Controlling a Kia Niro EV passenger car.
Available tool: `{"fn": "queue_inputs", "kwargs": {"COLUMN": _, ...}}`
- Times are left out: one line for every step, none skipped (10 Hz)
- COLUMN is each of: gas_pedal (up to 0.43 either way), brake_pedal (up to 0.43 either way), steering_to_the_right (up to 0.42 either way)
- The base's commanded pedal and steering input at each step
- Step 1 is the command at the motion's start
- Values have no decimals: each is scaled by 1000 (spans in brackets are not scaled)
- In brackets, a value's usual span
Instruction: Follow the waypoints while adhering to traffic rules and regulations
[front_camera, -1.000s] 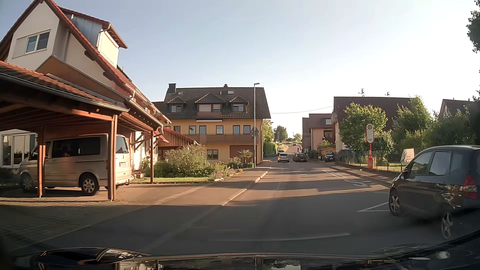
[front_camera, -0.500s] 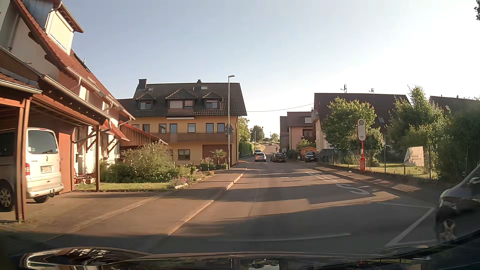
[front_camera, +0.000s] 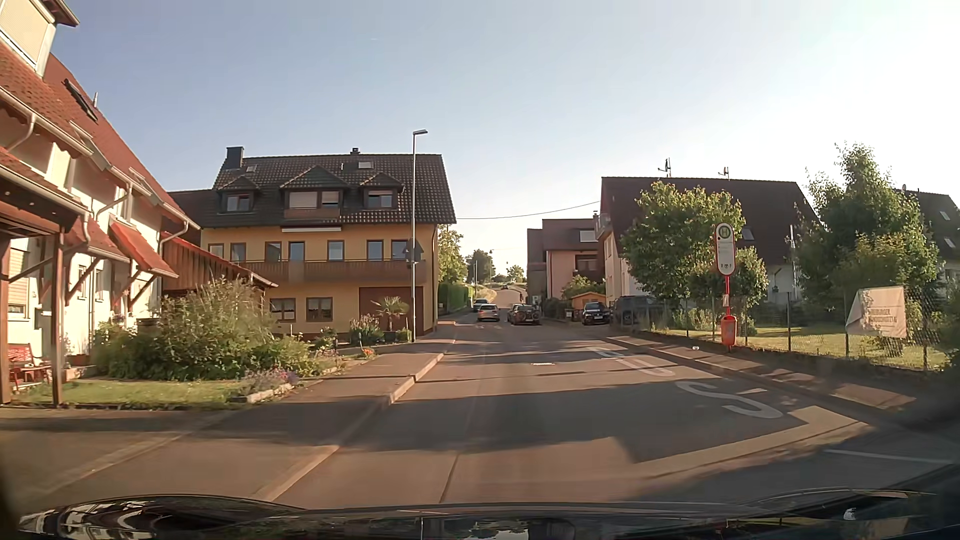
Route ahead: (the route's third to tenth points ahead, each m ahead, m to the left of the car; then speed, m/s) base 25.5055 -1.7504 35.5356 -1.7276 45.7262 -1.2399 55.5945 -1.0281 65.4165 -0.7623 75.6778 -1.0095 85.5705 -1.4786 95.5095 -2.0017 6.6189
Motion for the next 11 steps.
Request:
{"fn": "queue_inputs", "kwargs": {"gas_pedal": 177, "brake_pedal": 0, "steering_to_the_right": 48}}
{"fn": "queue_inputs", "kwargs": {"gas_pedal": 177, "brake_pedal": 0, "steering_to_the_right": 41}}
{"fn": "queue_inputs", "kwargs": {"gas_pedal": 177, "brake_pedal": 0, "steering_to_the_right": 34}}
{"fn": "queue_inputs", "kwargs": {"gas_pedal": 177, "brake_pedal": 0, "steering_to_the_right": 31}}
{"fn": "queue_inputs", "kwargs": {"gas_pedal": 177, "brake_pedal": 0, "steering_to_the_right": 24}}
{"fn": "queue_inputs", "kwargs": {"gas_pedal": 177, "brake_pedal": 0, "steering_to_the_right": 14}}
{"fn": "queue_inputs", "kwargs": {"gas_pedal": 177, "brake_pedal": 0, "steering_to_the_right": 5}}
{"fn": "queue_inputs", "kwargs": {"gas_pedal": 177, "brake_pedal": 0, "steering_to_the_right": 4}}
{"fn": "queue_inputs", "kwargs": {"gas_pedal": 177, "brake_pedal": 0, "steering_to_the_right": 4}}
{"fn": "queue_inputs", "kwargs": {"gas_pedal": 177, "brake_pedal": 0, "steering_to_the_right": 1}}
{"fn": "queue_inputs", "kwargs": {"gas_pedal": 177, "brake_pedal": 0, "steering_to_the_right": -3}}
